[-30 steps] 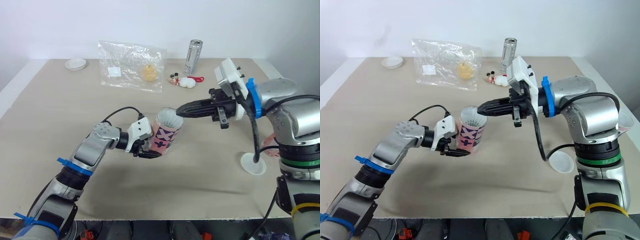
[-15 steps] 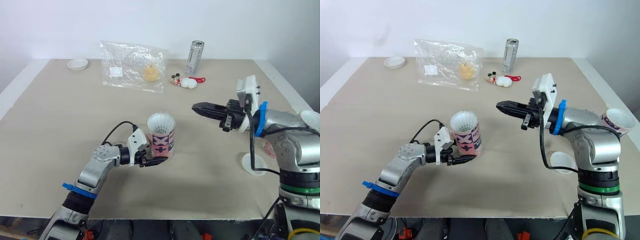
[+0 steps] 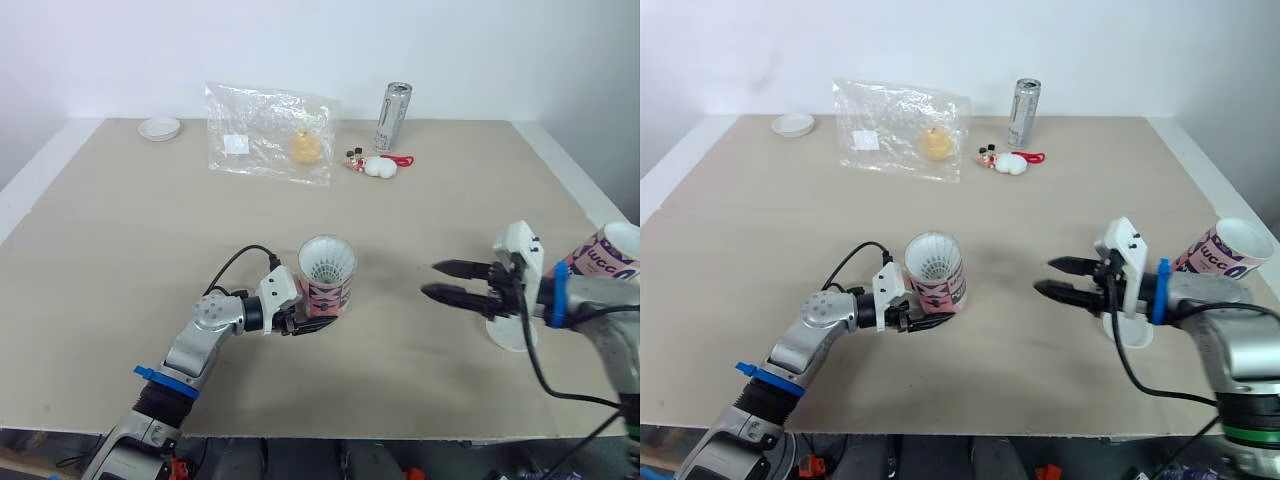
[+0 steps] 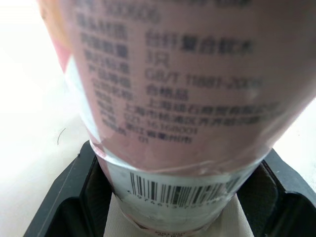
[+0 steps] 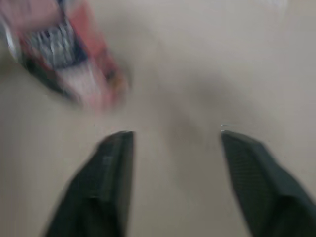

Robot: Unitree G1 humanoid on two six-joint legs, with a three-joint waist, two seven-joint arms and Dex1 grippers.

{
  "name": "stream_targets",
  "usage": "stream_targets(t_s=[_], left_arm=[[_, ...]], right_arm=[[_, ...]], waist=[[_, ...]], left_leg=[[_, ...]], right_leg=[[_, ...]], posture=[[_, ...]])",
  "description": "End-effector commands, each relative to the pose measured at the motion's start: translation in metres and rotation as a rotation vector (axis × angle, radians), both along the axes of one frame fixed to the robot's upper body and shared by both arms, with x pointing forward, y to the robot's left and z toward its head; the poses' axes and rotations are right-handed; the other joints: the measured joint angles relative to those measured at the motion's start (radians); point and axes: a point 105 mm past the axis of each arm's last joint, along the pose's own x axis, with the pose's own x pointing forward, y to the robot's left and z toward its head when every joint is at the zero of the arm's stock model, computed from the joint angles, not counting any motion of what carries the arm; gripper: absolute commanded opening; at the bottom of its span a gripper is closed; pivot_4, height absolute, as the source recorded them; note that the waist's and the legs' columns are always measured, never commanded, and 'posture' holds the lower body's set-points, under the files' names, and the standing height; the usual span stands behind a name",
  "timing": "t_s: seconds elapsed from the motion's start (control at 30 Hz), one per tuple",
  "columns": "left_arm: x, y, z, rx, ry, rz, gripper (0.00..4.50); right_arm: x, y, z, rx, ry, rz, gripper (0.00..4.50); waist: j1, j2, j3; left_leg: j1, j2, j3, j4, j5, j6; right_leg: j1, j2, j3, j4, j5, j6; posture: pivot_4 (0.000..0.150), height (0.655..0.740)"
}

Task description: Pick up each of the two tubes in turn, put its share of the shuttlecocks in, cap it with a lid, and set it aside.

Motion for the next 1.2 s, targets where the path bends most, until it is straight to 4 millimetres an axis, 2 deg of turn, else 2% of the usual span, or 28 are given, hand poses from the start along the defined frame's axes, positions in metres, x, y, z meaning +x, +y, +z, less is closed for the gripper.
stream_targets(t_s=[0.03, 0.27, 0.73, 1.2], left_arm=[[-0.004, -0.005, -0.001, 0.015, -0.003, -0.036, 3.02], [-0.012, -0.007, -0.008, 0.033, 0.049, -0.1, 3.02], [-0.014, -0.003, -0.016, 0.041, 0.118, -0.092, 3.02], [-0.013, -0.003, -0.015, 0.051, 0.113, -0.089, 3.02]], right_arm=[[-0.019, -0.009, 0.004, -0.151, 0.098, 0.078, 4.48], [-0.025, -0.035, 0.008, -0.343, 0.182, 0.055, 4.48], [-0.038, -0.042, -0.011, -0.385, 0.301, -0.018, 4.48], [-0.034, -0.05, -0.035, -0.467, 0.303, -0.052, 4.48]], waist=[[0.0, 0.0, 0.0], [-0.001, 0.0, 0.0], [-0.001, 0.001, -0.001], [-0.001, 0.002, -0.001]], left_leg=[[0.0, 0.0, 0.0, 0.0, 0.0, 0.0], [0.0, 0.0, 0.001, -0.001, 0.0, 0.0], [0.0, 0.0, 0.001, -0.002, -0.001, -0.001], [0.0, 0.0, 0.001, -0.002, -0.001, -0.001]], right_leg=[[0.0, 0.0, 0.0, 0.0, 0.0, 0.0], [0.0, 0.0, 0.0, -0.002, -0.001, -0.001], [0.001, -0.001, 0.0, -0.007, 0.0, 0.001], [0.002, -0.001, 0.0, -0.007, 0.001, 0.001]], posture=[[0.15, 0.74], [0.15, 0.74], [0.15, 0.74], [0.15, 0.74]])
